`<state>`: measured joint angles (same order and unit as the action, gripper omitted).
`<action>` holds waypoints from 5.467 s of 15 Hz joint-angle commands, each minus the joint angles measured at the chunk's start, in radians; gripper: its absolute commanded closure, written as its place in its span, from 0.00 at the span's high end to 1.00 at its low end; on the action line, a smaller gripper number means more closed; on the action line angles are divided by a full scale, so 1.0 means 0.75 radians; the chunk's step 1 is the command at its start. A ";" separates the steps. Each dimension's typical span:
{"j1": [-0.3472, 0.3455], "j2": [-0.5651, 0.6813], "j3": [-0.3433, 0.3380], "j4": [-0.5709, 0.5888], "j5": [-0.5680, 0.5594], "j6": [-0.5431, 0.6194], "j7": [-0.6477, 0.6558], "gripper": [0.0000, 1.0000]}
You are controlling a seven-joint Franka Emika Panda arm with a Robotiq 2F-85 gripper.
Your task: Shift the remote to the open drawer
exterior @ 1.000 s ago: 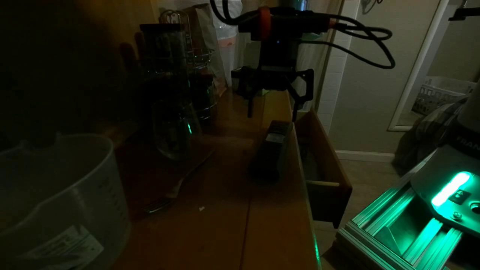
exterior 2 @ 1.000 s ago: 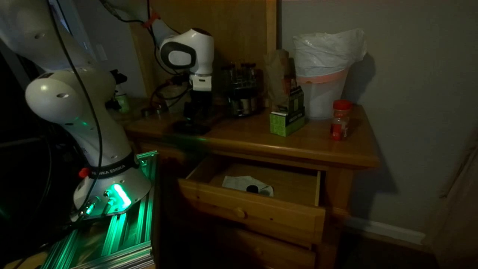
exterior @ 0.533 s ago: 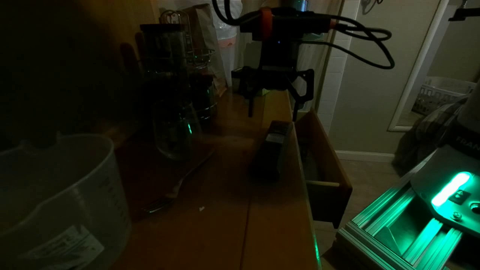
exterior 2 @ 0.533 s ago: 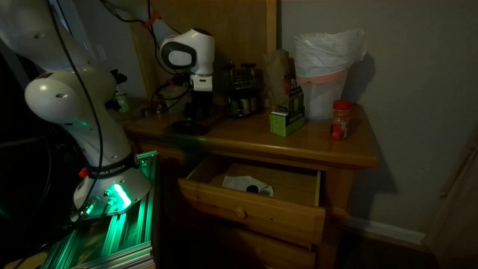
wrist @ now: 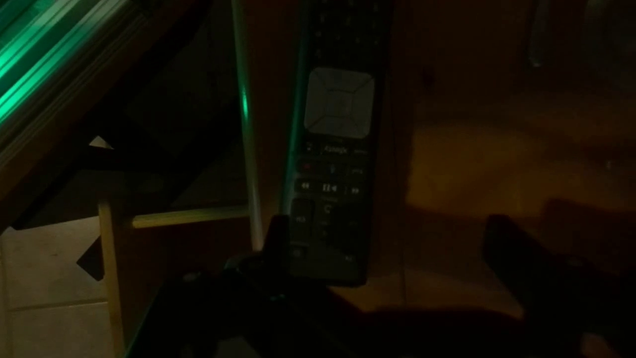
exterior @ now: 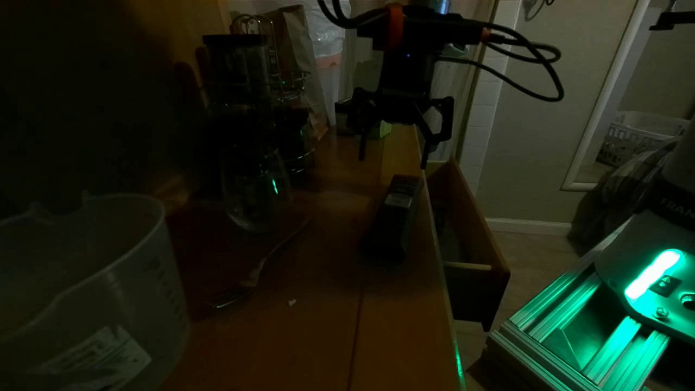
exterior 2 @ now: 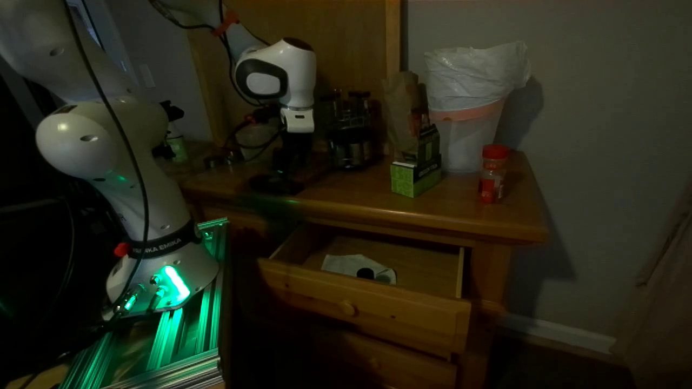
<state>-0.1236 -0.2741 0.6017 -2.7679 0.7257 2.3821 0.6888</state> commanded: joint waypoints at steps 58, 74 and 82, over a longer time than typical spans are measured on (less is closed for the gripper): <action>0.357 0.422 -0.520 0.329 -1.080 0.061 0.804 0.85; 0.351 0.426 -0.591 0.314 -0.590 0.057 0.333 0.31; 0.200 0.230 -0.765 0.331 -0.990 -0.179 0.242 0.31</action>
<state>0.0773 -0.0375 0.0667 -2.5243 0.0638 2.3328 0.9351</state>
